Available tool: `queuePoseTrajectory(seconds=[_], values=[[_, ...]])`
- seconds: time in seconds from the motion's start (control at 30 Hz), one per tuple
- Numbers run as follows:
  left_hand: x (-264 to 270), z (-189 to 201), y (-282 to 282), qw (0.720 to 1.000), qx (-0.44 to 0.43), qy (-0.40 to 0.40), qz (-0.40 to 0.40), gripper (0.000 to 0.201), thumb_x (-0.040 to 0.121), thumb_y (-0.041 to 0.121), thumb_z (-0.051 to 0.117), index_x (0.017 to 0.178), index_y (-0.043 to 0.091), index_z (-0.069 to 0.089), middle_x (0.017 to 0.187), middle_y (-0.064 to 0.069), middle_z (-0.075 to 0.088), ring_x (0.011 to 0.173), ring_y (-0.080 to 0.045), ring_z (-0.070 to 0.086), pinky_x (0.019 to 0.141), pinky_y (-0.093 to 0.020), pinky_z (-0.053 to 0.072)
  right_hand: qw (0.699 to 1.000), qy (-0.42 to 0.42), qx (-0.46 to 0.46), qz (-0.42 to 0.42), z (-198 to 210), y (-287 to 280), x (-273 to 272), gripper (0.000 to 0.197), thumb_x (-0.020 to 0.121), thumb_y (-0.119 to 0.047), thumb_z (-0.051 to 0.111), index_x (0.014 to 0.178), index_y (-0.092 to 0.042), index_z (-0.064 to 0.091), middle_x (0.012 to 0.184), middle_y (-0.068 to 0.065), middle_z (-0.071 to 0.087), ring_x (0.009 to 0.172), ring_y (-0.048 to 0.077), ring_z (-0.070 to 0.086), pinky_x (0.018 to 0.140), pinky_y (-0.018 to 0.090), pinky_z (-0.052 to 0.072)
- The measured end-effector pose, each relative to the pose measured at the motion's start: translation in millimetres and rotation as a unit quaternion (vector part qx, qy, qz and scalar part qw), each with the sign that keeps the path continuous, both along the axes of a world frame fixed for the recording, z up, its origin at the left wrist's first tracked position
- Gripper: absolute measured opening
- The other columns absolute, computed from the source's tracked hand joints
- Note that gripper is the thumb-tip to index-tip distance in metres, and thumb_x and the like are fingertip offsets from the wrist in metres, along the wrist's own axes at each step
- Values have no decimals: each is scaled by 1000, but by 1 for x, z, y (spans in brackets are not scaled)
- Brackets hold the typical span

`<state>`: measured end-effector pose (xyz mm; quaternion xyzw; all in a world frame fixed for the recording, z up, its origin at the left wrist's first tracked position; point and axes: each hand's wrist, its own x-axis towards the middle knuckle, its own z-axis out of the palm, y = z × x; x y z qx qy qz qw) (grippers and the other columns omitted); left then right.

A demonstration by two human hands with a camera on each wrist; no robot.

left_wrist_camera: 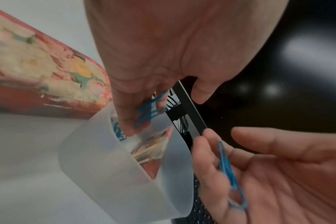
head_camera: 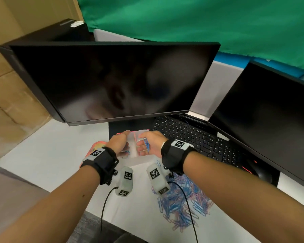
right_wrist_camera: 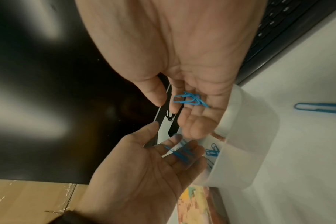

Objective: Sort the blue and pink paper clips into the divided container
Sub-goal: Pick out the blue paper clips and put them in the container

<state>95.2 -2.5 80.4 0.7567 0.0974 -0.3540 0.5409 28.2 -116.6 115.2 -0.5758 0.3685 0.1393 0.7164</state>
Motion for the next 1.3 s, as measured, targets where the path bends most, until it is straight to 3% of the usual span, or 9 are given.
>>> queuePoseTrajectory(seconds=[0.1,0.27,0.43,0.6,0.7,0.83,0.97,1.13,1.3], values=[[1,4,1,998,29,-36,-29,50,96,49,42,131,13,46,123,-12,55,112,-28,55,88,-38,50,1000,-6,6,-4,1,5,16,27,95,-10,44,116,3,54,82,14,53,74,30,59,63,40,52],[5,13,13,997,19,-74,-10,42,98,44,42,130,18,46,130,-7,52,108,-24,54,77,-34,46,1000,-5,10,25,3,14,32,40,95,-6,40,131,11,44,98,33,55,124,47,48,104,51,42],[5,12,24,995,23,-97,-29,30,99,34,44,112,12,60,115,-8,62,99,-24,59,69,-29,46,997,-1,-60,44,-1,17,39,12,88,-11,47,78,-11,54,72,8,46,64,21,46,65,29,43],[-7,6,21,983,45,-153,-91,19,96,23,49,97,12,66,95,-10,68,81,-19,62,65,-29,50,994,-24,-90,59,3,-4,19,18,92,-7,44,95,-9,61,84,10,52,95,32,59,82,38,49],[-19,-1,13,966,26,-197,-168,18,88,9,55,76,17,66,76,-7,68,70,-19,62,77,-35,54,989,-53,-122,57,2,-27,-11,17,95,-7,42,100,-9,57,78,8,53,73,24,58,64,30,48],[-46,-15,-3,903,53,-278,-322,22,79,8,57,67,25,64,75,5,69,71,-12,62,75,-24,52,952,-25,-280,118,-18,-61,-74,18,94,-9,46,96,-8,64,75,2,61,62,13,58,54,22,47],[-79,-32,-11,826,80,-304,-469,17,79,13,58,74,28,64,73,11,64,58,1,53,63,-13,40,908,5,-382,172,-44,-79,-142,21,90,-13,52,73,-18,62,68,-11,56,69,12,56,70,26,48],[-106,-53,-10,712,129,-317,-613,21,82,19,52,94,29,66,99,10,67,89,-11,59,77,-19,43,898,54,-400,174,-72,-87,-210,18,86,-8,49,79,-9,65,77,3,65,68,14,58,69,27,49],[-128,-72,-3,645,122,-334,-676,24,85,24,49,102,31,65,110,11,62,101,-14,59,87,-26,46,877,35,-438,196,-91,-76,-249,18,83,-6,51,77,-17,64,67,-12,55,62,3,51,62,18,42]])
